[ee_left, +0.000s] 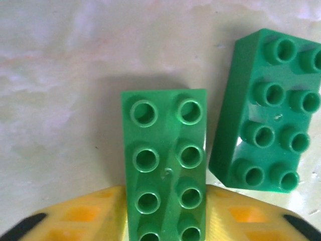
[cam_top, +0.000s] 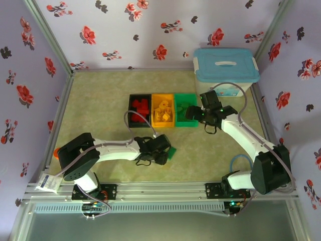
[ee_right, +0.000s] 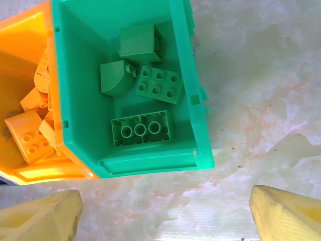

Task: Sort the legos into containers by color
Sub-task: Pick up the lego from the middle-left of the table, then place the lego in the container.

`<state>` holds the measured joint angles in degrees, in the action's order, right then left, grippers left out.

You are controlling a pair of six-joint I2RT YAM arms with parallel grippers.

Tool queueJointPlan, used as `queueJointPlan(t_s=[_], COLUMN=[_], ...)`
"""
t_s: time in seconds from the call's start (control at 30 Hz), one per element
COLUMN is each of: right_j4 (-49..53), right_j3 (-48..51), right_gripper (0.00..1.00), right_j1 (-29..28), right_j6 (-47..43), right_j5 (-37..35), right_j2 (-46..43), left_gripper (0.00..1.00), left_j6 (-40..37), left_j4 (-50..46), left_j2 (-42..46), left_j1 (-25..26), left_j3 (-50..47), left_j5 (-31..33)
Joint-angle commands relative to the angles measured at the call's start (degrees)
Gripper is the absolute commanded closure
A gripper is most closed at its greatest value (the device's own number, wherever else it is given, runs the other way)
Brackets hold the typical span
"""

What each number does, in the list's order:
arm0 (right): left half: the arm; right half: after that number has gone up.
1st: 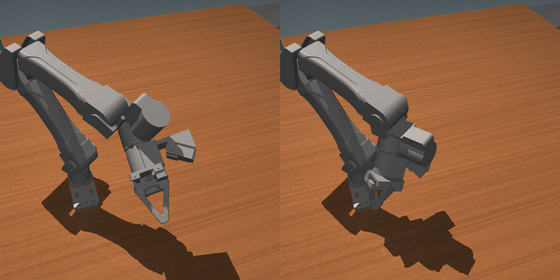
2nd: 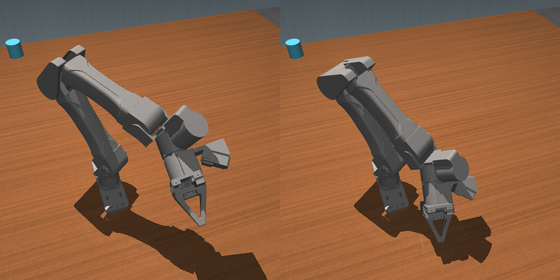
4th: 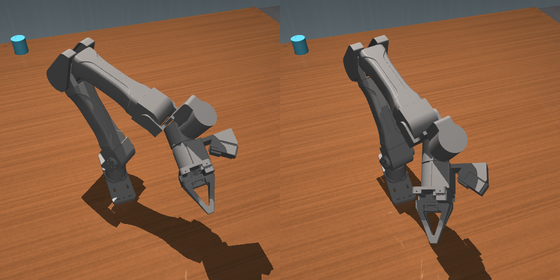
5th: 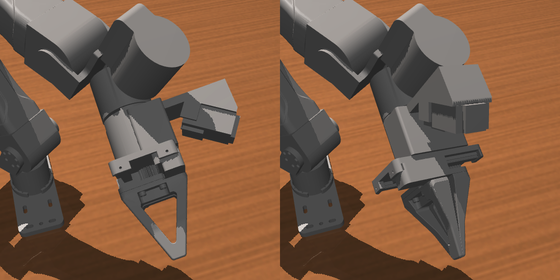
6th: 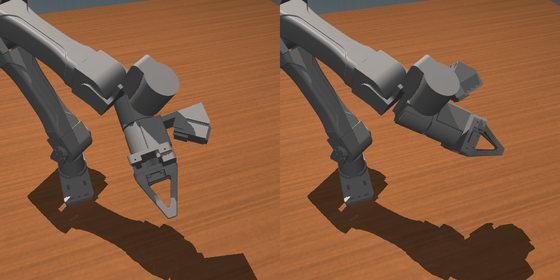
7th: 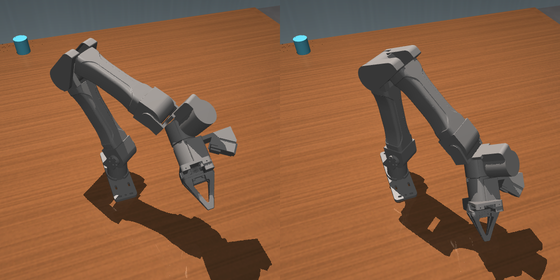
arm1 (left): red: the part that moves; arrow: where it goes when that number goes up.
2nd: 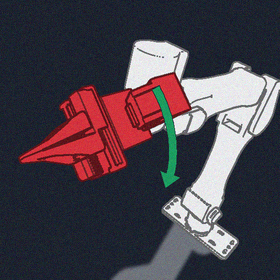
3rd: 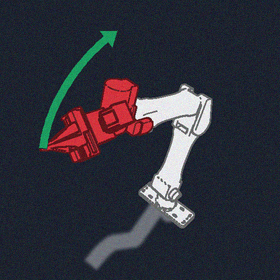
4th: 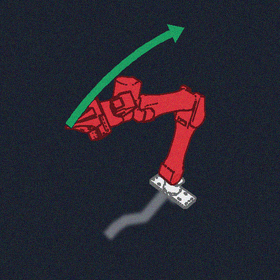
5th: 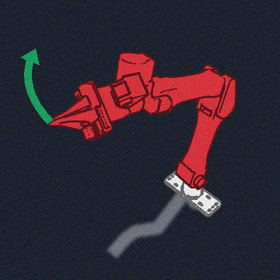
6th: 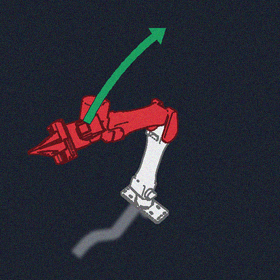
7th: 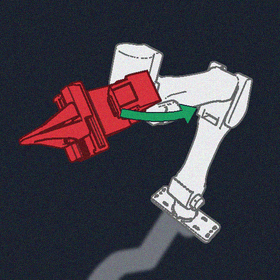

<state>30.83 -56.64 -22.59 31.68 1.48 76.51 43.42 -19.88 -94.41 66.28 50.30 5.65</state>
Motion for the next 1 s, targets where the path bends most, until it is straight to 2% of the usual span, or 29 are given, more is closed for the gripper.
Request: queueJointPlan(t_s=[0.0, 0.2, 0.43, 0.67, 0.97], right_j4=[-0.42, -0.14, -0.33, 2.35, 7.55], right_j3=[1.31, 1.92, 3.43, 6.03, 10.23], right_gripper=[0.13, 0.13, 0.13, 0.13, 0.12], right_j1=[0.66, 0.95, 1.03, 2.09, 9.02], right_j6=[0.77, 0.99, 1.70, 2.07, 0.00], right_j5=[-1.34, -1.43, -1.48, -5.44, -5.56], right_j2=[-1.84, -3.13, -4.35, -9.18, -17.14], left_gripper=[0.66, 0.71, 0.71, 0.71, 0.69], left_j6=[-1.02, -5.27, -12.45, -17.76, -19.56], left_j4=[-3.99, -6.46, -6.75, -10.32, -15.15], left_j2=[-1.75, 1.11, 1.94, -9.01, -24.09], left_j1=[0.04, -2.40, -7.94, -12.59, -17.63], left_j3=[1.66, 5.77, 17.89, 36.04, 53.69], left_j5=[3.20, 4.43, 3.26, -2.58, -8.19])
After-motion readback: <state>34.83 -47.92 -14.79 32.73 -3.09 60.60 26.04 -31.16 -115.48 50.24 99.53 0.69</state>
